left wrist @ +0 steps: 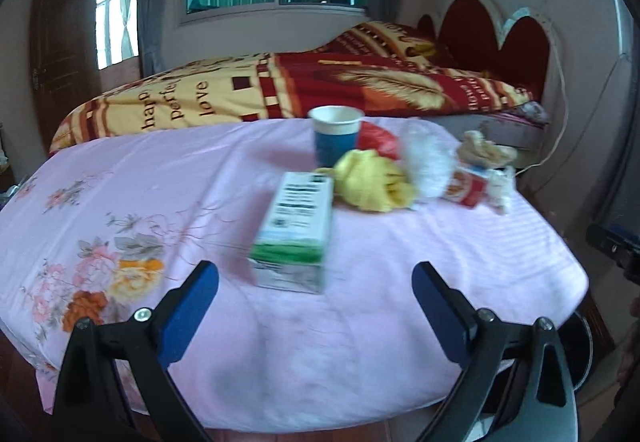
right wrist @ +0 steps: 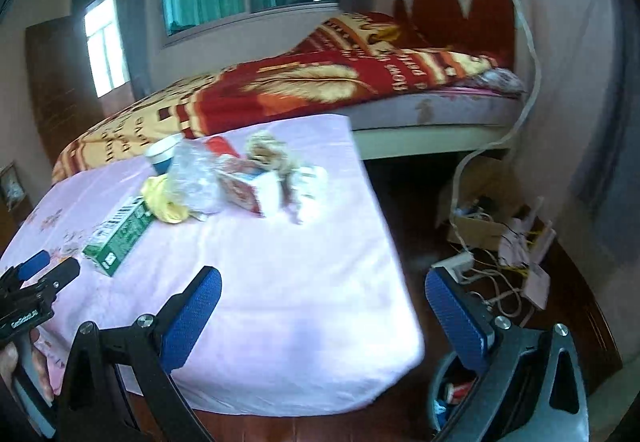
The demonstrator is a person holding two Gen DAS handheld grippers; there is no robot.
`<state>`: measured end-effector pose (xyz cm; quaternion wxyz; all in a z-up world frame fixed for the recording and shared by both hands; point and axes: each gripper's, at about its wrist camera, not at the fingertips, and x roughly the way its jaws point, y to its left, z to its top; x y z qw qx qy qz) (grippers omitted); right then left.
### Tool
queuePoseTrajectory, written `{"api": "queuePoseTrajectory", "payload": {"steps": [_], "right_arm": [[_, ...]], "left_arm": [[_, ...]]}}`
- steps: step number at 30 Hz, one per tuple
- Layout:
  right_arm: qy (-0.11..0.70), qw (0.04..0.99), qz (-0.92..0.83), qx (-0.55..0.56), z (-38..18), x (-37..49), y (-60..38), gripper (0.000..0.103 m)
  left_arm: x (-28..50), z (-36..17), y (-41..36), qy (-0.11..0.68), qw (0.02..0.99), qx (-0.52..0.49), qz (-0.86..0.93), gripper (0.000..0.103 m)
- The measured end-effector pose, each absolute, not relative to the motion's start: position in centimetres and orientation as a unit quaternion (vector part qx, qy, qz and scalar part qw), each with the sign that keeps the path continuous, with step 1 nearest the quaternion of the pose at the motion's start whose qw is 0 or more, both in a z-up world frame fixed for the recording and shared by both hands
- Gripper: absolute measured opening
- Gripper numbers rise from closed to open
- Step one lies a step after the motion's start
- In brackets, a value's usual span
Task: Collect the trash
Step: 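Grasp the green-white milk carton with the left tool while the right tool grasps the beige cloth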
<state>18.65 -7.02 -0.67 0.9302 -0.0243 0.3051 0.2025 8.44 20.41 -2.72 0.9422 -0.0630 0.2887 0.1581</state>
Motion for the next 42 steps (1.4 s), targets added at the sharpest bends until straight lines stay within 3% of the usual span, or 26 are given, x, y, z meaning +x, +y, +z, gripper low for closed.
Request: {"api": "queuePoseTrajectory", "payload": {"steps": [13, 14, 15, 23, 25, 29, 30, 31, 32, 34, 42], "right_arm": [[0.310, 0.921, 0.230, -0.060, -1.0, 25.6, -0.8, 0.099], [0.312, 0.919, 0.232, -0.061, -1.1, 26.1, -0.6, 0.098], [0.314, 0.918, 0.234, -0.063, -1.3, 26.7, -0.3, 0.096], [0.320, 0.914, 0.242, -0.066, -1.3, 30.7, 1.8, 0.090], [0.326, 0.910, 0.246, -0.066, -1.3, 31.9, 2.5, 0.080], [0.341, 0.904, 0.248, -0.070, -1.5, 33.5, 3.7, 0.071], [0.344, 0.902, 0.251, -0.070, -1.6, 33.8, 3.9, 0.063], [0.346, 0.900, 0.253, -0.073, -1.7, 34.0, 4.1, 0.041], [0.348, 0.899, 0.256, -0.080, -1.7, 34.0, 4.4, 0.028], [0.341, 0.898, 0.267, -0.078, -1.4, 33.9, 4.3, 0.022], [0.290, 0.918, 0.263, -0.069, 1.5, 30.8, 2.0, 0.021]], "left_arm": [[15.2, -6.3, 24.0, 0.344, 0.923, -0.070, 0.156, 0.089], [16.0, -6.9, 24.3, 0.363, 0.917, -0.078, 0.145, 0.082], [16.4, -7.2, 24.5, 0.377, 0.912, -0.084, 0.138, 0.056], [15.6, -5.3, 26.4, 0.341, 0.924, -0.107, 0.137, 0.056], [15.8, -5.1, 26.9, 0.342, 0.922, -0.105, 0.146, 0.056], [16.4, -5.1, 27.5, 0.348, 0.919, -0.103, 0.155, 0.056], [16.4, -5.0, 27.6, 0.347, 0.919, -0.102, 0.156, 0.056], [16.3, -4.9, 27.5, 0.346, 0.920, -0.102, 0.156, 0.056], [16.4, -4.9, 27.3, 0.344, 0.920, -0.101, 0.155, 0.055], [16.1, -4.5, 27.3, 0.337, 0.923, -0.101, 0.153, 0.055], [15.1, -2.9, 25.7, 0.320, 0.932, -0.094, 0.142, 0.055]]}}
